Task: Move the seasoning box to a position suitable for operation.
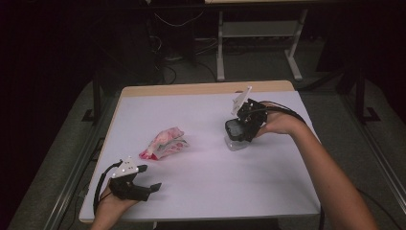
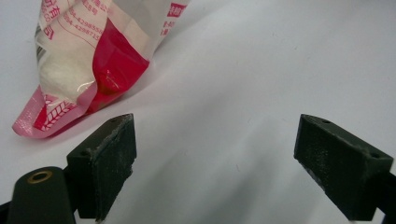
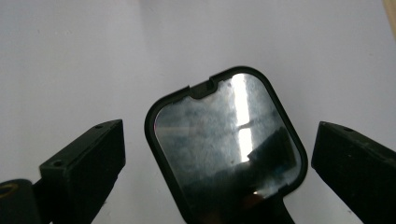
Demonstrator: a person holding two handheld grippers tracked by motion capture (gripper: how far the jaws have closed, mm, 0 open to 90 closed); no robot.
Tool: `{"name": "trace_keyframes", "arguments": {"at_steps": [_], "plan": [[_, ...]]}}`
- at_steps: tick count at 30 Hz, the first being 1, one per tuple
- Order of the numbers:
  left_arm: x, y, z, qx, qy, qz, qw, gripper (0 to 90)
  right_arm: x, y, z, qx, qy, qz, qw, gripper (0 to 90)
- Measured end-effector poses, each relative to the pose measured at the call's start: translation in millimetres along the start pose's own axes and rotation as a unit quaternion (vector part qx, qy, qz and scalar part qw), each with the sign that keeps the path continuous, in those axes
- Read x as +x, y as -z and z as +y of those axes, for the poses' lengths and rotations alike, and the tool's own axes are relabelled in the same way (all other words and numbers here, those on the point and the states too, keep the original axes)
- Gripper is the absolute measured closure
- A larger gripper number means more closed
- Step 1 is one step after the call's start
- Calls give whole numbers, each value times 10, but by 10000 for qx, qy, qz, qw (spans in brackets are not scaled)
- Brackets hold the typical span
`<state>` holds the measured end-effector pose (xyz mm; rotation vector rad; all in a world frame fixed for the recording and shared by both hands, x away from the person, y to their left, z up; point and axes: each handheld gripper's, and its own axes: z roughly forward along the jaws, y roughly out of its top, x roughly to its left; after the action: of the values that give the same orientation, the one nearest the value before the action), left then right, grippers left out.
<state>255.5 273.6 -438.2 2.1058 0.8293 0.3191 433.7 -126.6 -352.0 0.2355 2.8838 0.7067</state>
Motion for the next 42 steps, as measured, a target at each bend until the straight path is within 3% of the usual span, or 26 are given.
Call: {"name": "trace_keyframes", "arguments": {"at_steps": [2, 7, 9, 17, 18, 20, 25, 36, 42], "plan": [[-1, 1, -2, 4, 0, -1, 10000, 125, -28, -50, -6, -13, 43, 149, 9999, 26], [17, -11, -12, 14, 51, -15, 10000, 125, -71, -112, -30, -59, 88, 77, 9999, 17], [15, -14, -10, 26, 43, -17, 10000, 124, -79, -155, -31, 23, 106, 45, 9999, 16], [9, -16, -14, 39, 42, -38, 10000, 124, -118, -300, -35, 168, 84, 271, 9995, 18], [11, -20, -15, 44, 56, -45, 10000, 124, -117, -315, -18, 392, 153, 276, 9987, 19], [10, -22, -16, 55, 53, -48, 10000, 125, -120, -318, 26, 519, 254, 281, 9979, 21], [15, -17, -20, 80, 14, -64, 9999, 125, -136, -314, 44, 466, 259, 387, 9978, 43], [12, -32, -22, 106, 69, -93, 9999, 125, -106, -353, 49, 619, 426, 289, 9968, 32], [14, -33, -26, 88, 93, -110, 9999, 125, -107, -358, 54, 669, 395, 312, 9965, 45]]}}
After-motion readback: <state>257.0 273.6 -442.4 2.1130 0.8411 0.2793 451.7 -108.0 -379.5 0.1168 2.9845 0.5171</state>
